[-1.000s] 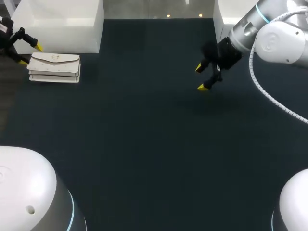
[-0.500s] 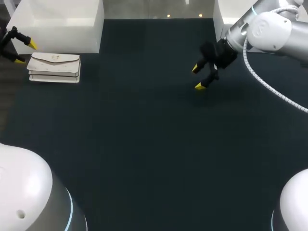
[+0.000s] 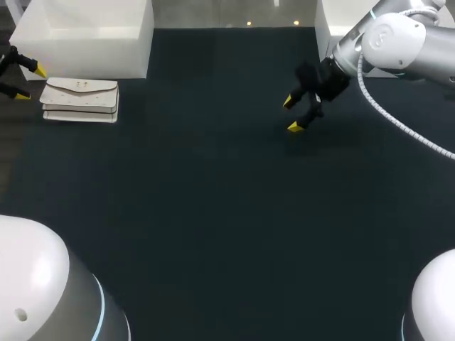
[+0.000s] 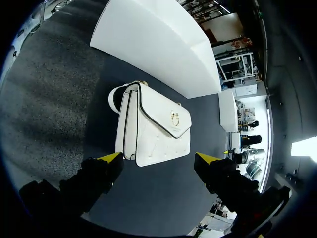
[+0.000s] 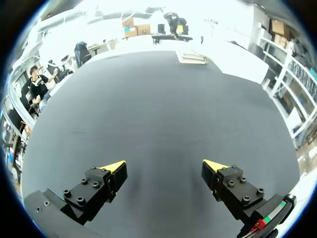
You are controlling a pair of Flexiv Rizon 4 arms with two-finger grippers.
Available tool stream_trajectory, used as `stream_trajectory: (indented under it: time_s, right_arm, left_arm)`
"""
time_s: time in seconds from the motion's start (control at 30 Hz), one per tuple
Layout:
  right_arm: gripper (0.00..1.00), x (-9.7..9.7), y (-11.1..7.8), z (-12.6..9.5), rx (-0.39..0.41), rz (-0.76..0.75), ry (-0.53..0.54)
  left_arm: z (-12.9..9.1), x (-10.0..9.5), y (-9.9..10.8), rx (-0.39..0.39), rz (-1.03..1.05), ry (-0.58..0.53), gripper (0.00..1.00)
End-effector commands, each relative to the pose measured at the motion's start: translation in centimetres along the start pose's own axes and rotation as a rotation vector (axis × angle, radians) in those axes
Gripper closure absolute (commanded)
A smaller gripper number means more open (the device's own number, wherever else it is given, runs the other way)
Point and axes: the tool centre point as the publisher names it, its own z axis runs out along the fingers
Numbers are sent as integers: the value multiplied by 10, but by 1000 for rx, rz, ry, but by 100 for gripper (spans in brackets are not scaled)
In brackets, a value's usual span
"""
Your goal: Pick up the bag, open it, inspect its contents, close it, and place it on the opposite side
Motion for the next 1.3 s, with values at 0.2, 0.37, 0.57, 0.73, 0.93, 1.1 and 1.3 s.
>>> stream_trajectory:
  time_s: [0.2,0.37,0.57,0.73,0.93,1.1,1.3]
  right_arm:
    - [0,-2,0,0,-1,0,4]
    - [0,-2,0,0,-1,0,4]
    - [0,-2,0,0,-1,0,4]
    - [0,-2,0,0,-1,0,4]
    - [0,-2,0,0,-1,0,4]
    - [0,-2,0,0,-1,0,4]
    - [0,-2,0,0,-1,0,4]
  left_arm:
    - [11,-22,-24,-75,-34,109,0]
    - [16,-25,-33,-77,-51,125,16]
    - [22,-27,-38,-99,-61,119,55]
    - [26,-26,-39,-116,-61,108,100]
    - [23,-19,-34,-130,-41,90,100]
    - [19,-6,-29,-150,-2,66,100]
    - [20,9,-24,-180,32,25,100]
